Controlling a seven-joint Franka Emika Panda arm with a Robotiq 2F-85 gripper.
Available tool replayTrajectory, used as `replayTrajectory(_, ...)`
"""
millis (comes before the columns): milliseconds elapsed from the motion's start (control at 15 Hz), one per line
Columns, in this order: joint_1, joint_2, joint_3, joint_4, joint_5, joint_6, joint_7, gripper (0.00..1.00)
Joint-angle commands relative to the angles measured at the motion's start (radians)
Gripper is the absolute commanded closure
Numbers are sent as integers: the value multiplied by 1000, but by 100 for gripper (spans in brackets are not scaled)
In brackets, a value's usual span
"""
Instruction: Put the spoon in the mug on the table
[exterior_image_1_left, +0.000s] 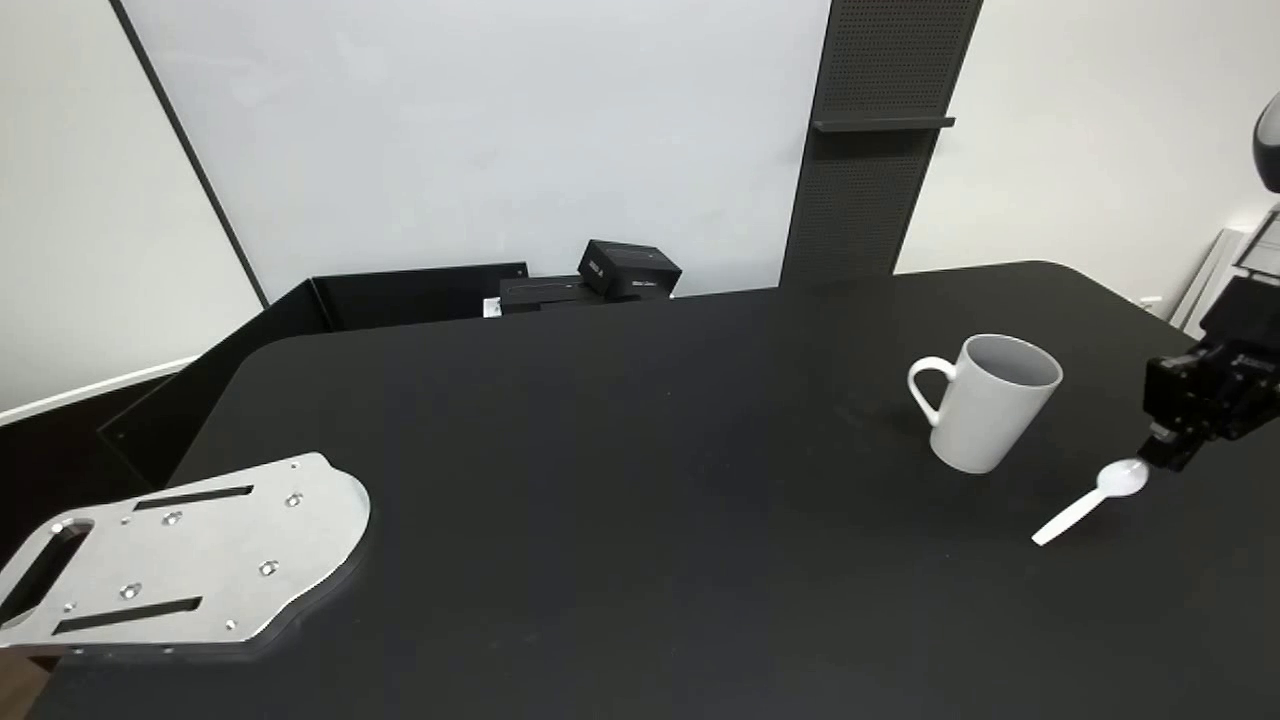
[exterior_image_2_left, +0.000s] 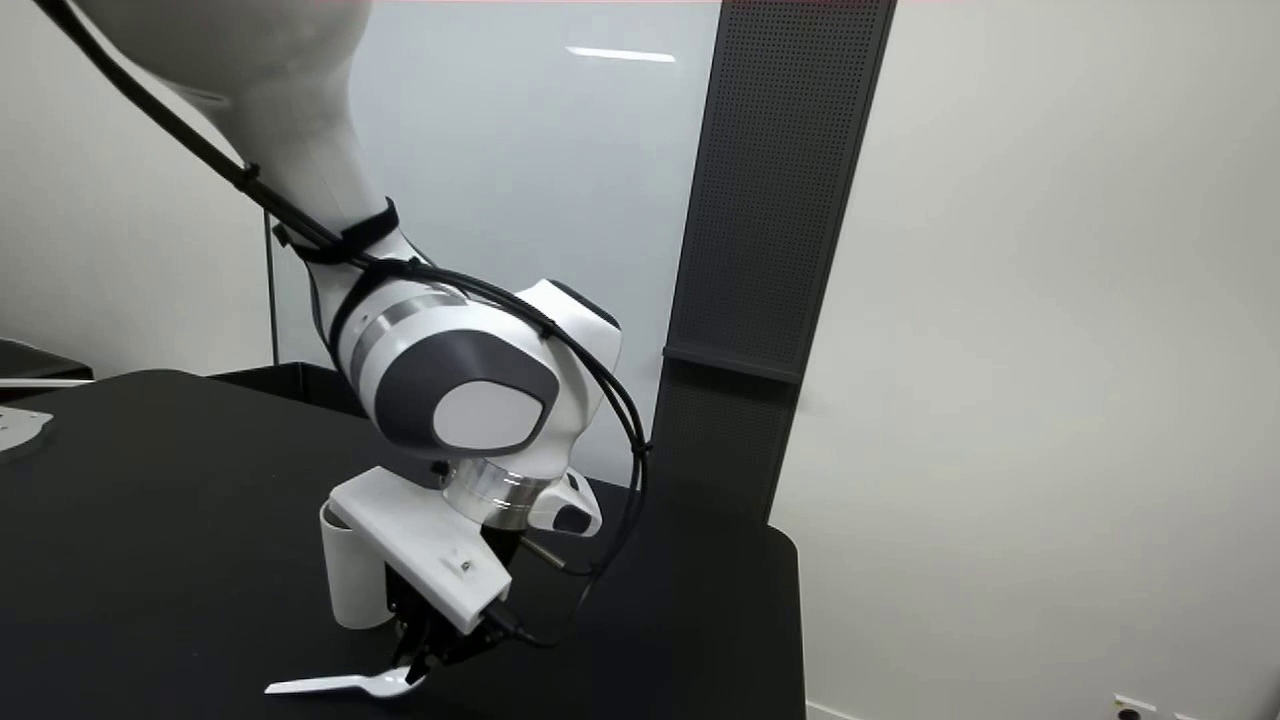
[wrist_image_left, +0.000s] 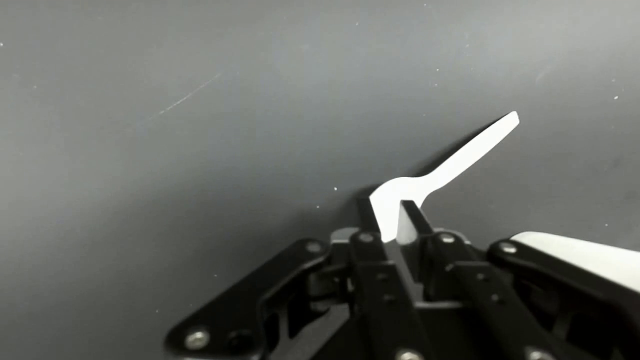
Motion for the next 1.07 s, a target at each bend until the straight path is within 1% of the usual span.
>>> replayTrajectory(0, 42, -22, -17, 18, -93, 27, 117, 51)
replayTrajectory(267, 115, -104, -50, -20, -214, 136, 297, 23)
replayTrajectory(467, 169, -151, -82, -48, -283, 260, 449, 4)
replayTrajectory(533, 184, -162, -93, -57, -307, 299, 491, 1)
replayTrajectory(667, 213, -181, -119, -71, -364, 331, 571, 0)
replayTrajectory(800, 235, -201, -141, -81, -422, 309, 626, 0)
replayTrajectory(867, 198, -162, -104, -47, -376, 311, 551, 0)
replayTrajectory(1000, 209, -176, -115, -60, -399, 311, 577, 0)
